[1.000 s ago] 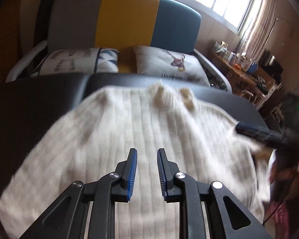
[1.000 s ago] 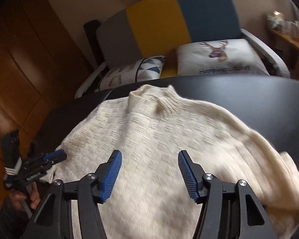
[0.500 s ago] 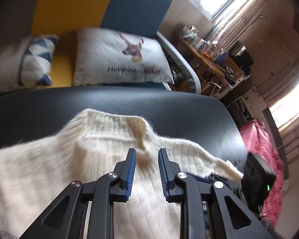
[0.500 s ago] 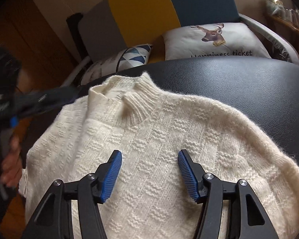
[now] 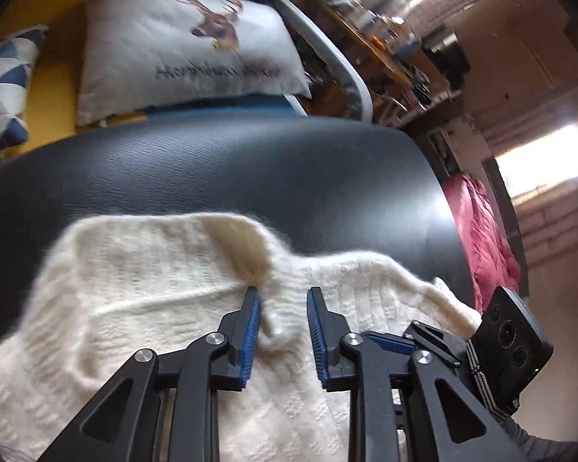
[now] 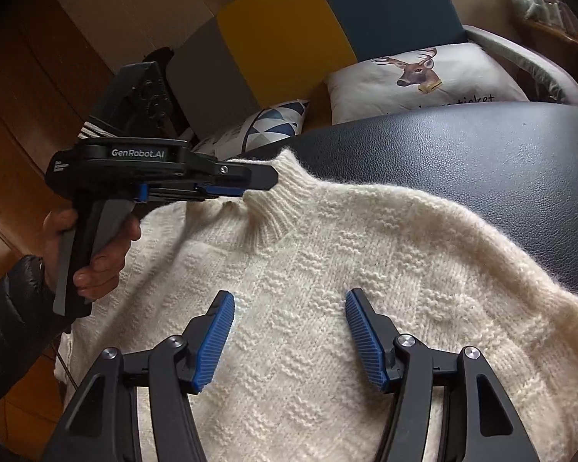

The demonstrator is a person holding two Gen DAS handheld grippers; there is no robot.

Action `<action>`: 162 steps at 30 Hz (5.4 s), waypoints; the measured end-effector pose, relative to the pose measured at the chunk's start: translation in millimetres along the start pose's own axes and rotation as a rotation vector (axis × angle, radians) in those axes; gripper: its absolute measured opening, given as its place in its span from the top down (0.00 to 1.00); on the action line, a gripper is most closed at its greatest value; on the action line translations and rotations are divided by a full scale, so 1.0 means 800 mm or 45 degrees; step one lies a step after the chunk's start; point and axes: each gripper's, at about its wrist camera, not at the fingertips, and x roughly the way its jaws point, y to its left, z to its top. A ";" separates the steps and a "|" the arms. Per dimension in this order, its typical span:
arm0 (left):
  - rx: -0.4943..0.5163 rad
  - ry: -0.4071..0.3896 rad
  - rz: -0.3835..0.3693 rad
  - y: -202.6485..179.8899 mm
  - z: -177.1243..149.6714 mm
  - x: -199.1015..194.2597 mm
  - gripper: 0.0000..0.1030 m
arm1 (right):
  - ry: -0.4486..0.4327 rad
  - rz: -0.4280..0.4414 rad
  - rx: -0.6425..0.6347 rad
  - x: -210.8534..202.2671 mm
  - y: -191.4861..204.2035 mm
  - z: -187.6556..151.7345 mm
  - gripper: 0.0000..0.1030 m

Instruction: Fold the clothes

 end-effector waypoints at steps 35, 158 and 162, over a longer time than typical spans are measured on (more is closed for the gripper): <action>-0.169 -0.496 0.420 0.056 -0.194 -0.129 0.87 | 0.051 0.384 0.155 0.020 0.067 0.109 0.16; -1.114 -1.176 0.623 0.191 -0.699 -0.449 1.00 | 0.061 0.209 -0.047 0.024 0.154 -0.076 0.00; -0.983 -1.051 0.758 0.169 -0.707 -0.439 0.94 | 0.057 0.220 -0.040 0.023 0.152 -0.076 0.00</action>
